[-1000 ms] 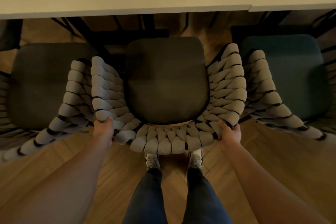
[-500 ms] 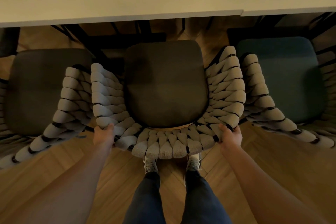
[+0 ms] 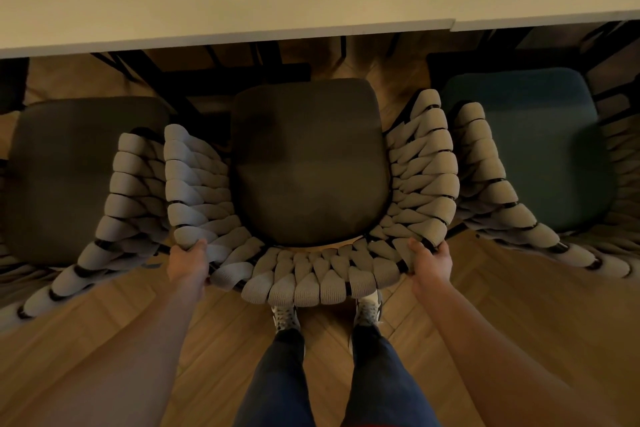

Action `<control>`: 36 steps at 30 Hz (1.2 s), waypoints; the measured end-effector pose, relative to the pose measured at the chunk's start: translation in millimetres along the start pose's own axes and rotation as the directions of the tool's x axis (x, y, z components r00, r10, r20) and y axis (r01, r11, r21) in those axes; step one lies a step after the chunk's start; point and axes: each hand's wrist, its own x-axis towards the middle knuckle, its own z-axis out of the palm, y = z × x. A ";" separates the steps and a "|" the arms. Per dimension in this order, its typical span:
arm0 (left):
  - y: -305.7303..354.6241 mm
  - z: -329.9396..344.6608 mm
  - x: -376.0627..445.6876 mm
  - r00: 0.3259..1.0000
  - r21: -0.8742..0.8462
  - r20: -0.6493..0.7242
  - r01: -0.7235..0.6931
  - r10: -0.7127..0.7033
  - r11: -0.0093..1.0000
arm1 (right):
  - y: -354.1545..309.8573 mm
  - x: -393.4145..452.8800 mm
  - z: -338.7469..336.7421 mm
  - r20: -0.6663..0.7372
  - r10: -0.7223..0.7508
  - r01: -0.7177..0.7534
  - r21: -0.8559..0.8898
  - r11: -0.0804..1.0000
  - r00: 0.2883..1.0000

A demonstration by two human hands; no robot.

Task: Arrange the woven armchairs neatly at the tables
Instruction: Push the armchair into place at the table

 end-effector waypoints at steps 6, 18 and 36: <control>4.8 -8.1 4.7 1.000 0.037 -0.017 -0.004 0.005 0.999 | 7.4 -1.9 4.6 -0.004 0.014 -0.014 -0.020 1.000 1.000; 0.7 -5.7 4.4 1.000 0.018 0.002 -0.011 0.011 1.000 | 6.7 -6.9 2.3 -0.008 0.006 -0.006 -0.002 1.000 1.000; -3.0 1.6 -0.5 1.000 -0.005 0.000 0.002 -0.002 1.000 | -1.5 -3.3 -4.0 0.038 -0.023 0.023 -0.008 1.000 0.999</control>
